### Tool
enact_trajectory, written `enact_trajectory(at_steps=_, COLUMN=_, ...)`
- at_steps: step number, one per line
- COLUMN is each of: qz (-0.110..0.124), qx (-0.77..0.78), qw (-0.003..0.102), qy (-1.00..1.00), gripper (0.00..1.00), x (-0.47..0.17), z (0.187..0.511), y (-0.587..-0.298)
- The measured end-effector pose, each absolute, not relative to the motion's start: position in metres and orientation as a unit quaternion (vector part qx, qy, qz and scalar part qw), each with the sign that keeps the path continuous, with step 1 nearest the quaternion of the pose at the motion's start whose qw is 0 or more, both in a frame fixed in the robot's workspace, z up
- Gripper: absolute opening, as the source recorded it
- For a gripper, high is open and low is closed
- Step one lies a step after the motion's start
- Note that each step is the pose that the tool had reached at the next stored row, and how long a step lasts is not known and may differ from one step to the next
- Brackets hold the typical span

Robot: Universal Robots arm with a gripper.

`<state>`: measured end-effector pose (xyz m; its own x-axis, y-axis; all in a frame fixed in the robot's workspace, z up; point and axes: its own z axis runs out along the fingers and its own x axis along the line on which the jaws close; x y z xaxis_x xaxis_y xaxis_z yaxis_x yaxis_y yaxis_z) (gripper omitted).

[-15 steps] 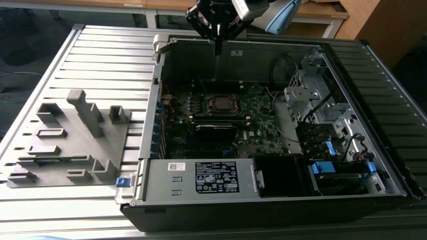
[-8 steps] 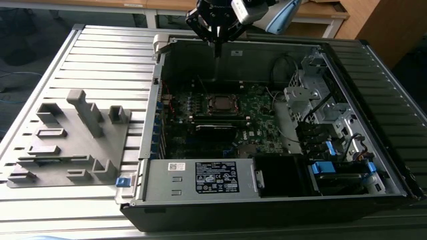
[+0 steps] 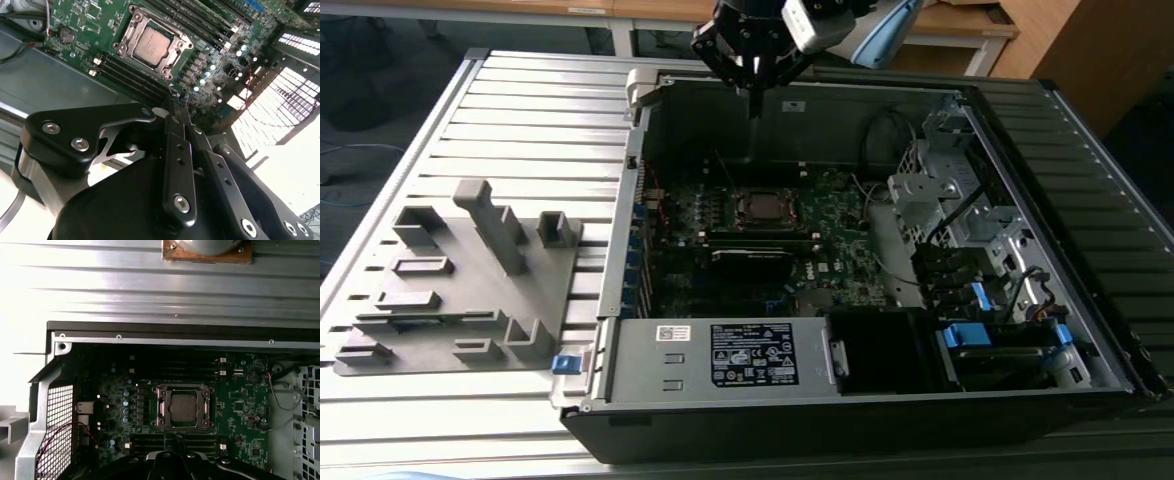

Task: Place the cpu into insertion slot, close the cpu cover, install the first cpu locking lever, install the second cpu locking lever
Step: 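Close the cpu cover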

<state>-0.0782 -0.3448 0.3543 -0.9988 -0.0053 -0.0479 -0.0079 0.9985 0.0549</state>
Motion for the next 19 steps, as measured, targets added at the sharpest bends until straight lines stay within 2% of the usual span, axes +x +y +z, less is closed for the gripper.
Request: enact_trajectory(at_steps=19, qz=0.027, qx=-0.003, qw=0.024, qy=0.999, gripper=0.11, x=-0.0782, z=0.3456, y=-0.3448)
